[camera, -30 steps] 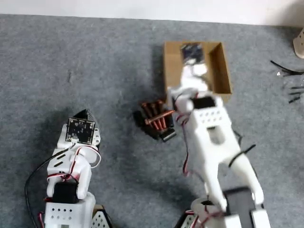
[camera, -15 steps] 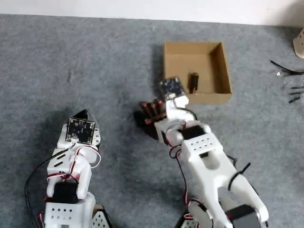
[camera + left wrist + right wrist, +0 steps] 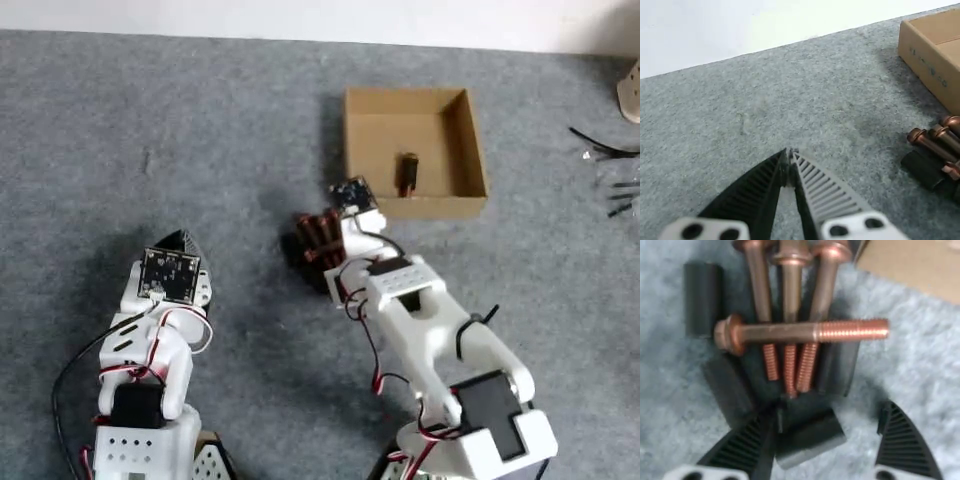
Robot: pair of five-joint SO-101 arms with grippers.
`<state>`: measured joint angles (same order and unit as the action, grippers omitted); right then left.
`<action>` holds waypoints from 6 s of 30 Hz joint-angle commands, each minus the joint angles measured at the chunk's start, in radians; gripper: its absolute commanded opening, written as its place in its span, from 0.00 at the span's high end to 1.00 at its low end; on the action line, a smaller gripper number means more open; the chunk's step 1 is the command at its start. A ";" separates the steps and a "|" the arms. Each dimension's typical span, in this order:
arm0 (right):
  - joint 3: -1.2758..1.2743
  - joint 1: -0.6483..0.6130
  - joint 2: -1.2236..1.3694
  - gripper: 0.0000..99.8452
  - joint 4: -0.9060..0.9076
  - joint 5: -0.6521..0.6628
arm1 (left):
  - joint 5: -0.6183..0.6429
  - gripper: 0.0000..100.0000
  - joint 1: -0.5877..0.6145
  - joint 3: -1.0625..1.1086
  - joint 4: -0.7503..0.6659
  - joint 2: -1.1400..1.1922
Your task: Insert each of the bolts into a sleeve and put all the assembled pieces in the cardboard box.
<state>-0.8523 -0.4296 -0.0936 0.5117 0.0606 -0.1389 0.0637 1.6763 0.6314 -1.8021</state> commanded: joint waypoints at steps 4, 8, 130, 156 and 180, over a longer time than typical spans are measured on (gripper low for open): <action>0.058 0.053 0.001 0.74 -0.010 0.008 | -0.003 0.97 0.008 0.010 -0.003 -0.012; 0.070 0.022 -0.001 0.74 0.130 -0.069 | -0.003 0.97 0.012 0.010 -0.003 -0.012; 0.234 -0.033 0.166 0.91 0.553 -0.166 | -0.002 0.97 0.007 0.012 -0.005 -0.012; 0.226 0.039 0.168 0.91 0.348 -0.072 | 0.000 0.97 0.007 0.012 -0.005 -0.012; 0.199 0.033 0.163 1.00 0.463 -0.068 | -0.002 0.97 0.007 0.012 -0.005 -0.012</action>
<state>-0.6421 -0.4035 0.0660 0.9505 -0.0176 -0.1389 0.0652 1.6763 0.6314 -1.8021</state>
